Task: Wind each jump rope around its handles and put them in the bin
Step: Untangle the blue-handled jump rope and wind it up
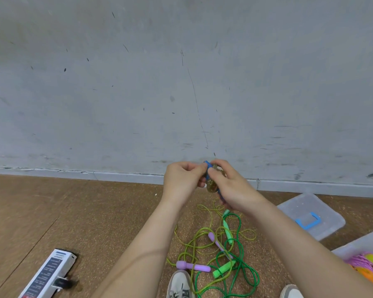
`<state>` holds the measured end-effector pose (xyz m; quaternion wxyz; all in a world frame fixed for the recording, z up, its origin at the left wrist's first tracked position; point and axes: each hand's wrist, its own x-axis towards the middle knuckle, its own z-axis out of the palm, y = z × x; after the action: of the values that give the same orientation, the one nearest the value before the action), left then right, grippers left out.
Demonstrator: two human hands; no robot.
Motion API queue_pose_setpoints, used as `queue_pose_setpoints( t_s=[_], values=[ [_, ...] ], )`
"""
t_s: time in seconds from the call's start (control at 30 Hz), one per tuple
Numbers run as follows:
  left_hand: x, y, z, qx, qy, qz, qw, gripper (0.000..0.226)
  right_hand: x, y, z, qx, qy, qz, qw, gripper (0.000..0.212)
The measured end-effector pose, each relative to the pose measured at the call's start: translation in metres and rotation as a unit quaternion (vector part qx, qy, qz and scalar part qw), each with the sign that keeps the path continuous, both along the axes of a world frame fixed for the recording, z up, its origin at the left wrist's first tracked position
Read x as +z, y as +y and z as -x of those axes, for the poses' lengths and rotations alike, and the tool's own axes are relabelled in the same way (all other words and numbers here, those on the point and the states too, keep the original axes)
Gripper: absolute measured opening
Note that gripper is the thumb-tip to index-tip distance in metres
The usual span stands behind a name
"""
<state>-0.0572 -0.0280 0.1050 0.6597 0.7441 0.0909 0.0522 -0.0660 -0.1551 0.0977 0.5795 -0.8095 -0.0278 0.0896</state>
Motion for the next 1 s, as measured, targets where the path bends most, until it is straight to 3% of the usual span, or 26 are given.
queue_pose_setpoints(
  t_s=[0.13,0.23,0.37,0.47,0.7,1.0],
  values=[
    [-0.006,0.001,-0.003,-0.011,0.073,0.146,0.987,0.018,-0.005,0.001,0.000,-0.012,-0.107,0.140,0.984,0.027],
    [-0.009,0.006,-0.005,-0.070,0.113,0.122,0.984,0.021,-0.008,-0.002,0.000,0.001,-0.147,0.162,0.976,0.025],
    [-0.010,0.003,-0.004,-0.118,0.015,-0.021,0.993,0.036,-0.006,-0.005,-0.001,0.004,-0.129,0.093,0.987,0.023],
    [-0.006,-0.005,0.000,-0.103,-0.058,-0.068,0.991,0.039,-0.003,-0.001,0.001,-0.039,-0.086,0.002,0.996,0.028],
    [-0.001,-0.023,0.007,-0.117,-0.170,-0.155,0.966,0.037,0.009,0.001,0.004,-0.196,0.042,-0.220,0.955,0.035],
    [0.008,-0.013,0.012,-0.142,-0.218,-0.236,0.936,0.031,0.008,-0.001,0.003,-0.174,0.100,-0.234,0.951,0.025]
  ],
)
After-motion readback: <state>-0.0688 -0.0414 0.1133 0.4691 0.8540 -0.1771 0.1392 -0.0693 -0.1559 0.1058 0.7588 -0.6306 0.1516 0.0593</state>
